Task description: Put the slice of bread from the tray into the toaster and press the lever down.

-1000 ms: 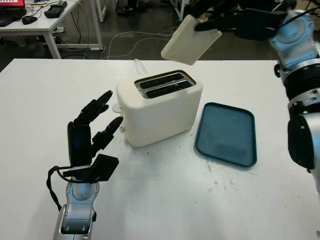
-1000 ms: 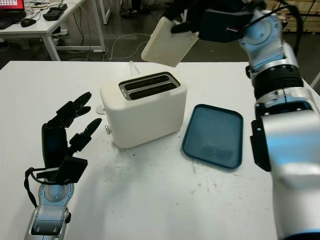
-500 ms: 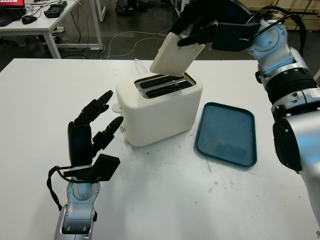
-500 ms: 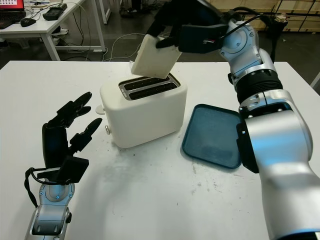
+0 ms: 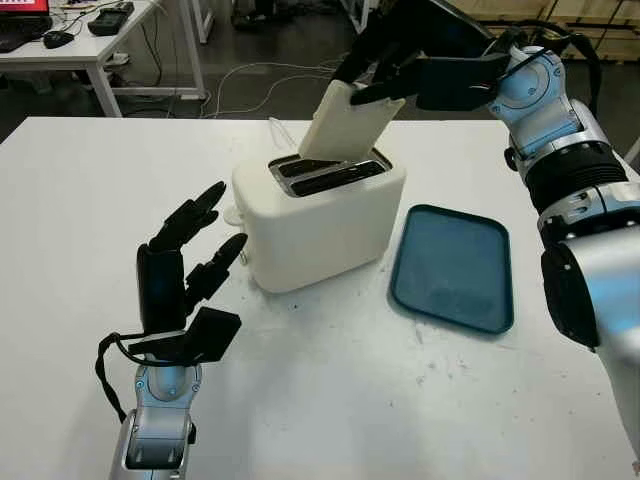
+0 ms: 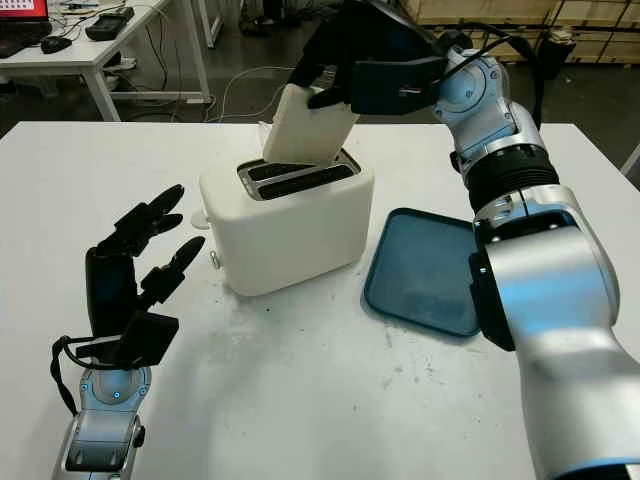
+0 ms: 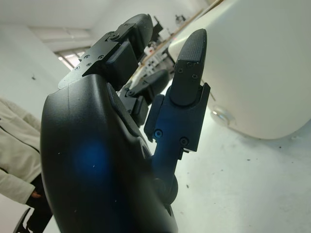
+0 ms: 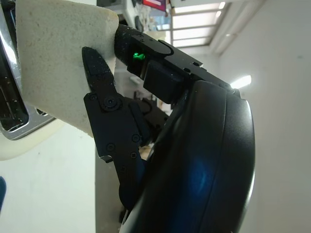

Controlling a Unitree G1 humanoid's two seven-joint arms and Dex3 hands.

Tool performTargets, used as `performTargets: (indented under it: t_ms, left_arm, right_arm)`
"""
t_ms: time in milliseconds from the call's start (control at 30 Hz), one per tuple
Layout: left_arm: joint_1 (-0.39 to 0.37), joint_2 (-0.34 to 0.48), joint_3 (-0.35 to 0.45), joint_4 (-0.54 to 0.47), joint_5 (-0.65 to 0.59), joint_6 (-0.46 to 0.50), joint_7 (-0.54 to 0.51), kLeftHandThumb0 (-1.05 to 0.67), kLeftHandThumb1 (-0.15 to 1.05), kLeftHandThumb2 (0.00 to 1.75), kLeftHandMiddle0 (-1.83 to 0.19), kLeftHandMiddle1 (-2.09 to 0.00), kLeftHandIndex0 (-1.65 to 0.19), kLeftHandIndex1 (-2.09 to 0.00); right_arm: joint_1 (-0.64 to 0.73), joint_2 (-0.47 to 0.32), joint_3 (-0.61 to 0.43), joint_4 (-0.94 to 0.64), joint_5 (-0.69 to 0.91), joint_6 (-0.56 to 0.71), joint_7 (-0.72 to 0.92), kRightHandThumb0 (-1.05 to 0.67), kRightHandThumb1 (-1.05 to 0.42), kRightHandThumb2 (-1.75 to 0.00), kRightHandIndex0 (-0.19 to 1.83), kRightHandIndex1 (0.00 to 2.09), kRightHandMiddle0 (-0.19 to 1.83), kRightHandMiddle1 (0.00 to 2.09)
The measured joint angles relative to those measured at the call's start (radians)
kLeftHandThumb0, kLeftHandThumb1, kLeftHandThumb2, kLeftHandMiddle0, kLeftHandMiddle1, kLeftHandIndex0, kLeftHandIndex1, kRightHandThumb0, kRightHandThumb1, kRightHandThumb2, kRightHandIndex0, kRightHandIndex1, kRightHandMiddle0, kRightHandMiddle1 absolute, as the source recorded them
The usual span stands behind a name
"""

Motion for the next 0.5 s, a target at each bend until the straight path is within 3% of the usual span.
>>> performTargets:
  t_ms: [500]
  left_arm:
    - [0.005, -0.006, 0.0, 0.0, 0.0, 0.0, 0.0, -0.36, 0.92, 0.06, -0.51, -0.7, -0.72, 0.0]
  right_arm:
    - [0.028, 0.0, -0.006, -0.003, 0.001, 0.02, 0.05, -0.23, -0.89, -0.01, 1.11, 0.73, 1.24, 0.01]
